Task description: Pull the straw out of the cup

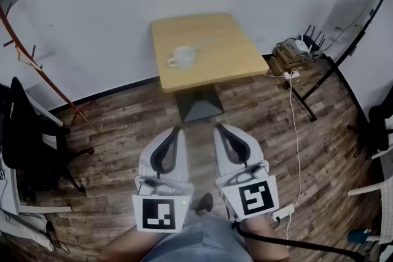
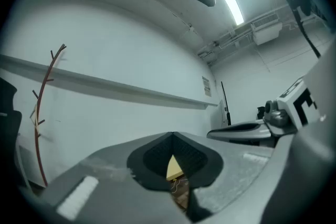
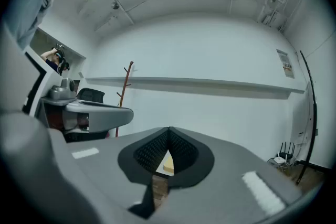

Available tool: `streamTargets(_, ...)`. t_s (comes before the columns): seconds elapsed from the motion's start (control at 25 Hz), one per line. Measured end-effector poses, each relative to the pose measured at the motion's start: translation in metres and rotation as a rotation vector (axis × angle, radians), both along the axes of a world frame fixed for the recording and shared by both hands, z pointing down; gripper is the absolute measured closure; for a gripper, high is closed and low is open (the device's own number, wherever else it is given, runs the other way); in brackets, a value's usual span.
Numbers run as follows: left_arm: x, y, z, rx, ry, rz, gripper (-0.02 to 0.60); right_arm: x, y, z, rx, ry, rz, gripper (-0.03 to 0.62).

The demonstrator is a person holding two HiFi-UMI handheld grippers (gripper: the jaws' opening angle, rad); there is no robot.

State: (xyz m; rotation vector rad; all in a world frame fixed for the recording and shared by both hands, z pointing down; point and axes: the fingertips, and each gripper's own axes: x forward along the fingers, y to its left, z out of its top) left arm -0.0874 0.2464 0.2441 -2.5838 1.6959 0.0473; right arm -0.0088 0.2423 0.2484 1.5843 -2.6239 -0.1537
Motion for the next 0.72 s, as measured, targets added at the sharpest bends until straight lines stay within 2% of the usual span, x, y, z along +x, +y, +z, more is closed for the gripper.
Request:
streamTargets(0.48, 0.011, -0.002, 0.002, -0.012, 0.008, -0.003, 0.561, 0.011, -0.002, 0.004, -0.009, -0.009, -0.004, 0.588)
streamTargets(0.72, 0.026, -0.002, 0.002, -0.009, 0.002, 0.003, 0.561, 0.03, -0.001, 0.003, 0.0, -0.05, 0.002, 0.588)
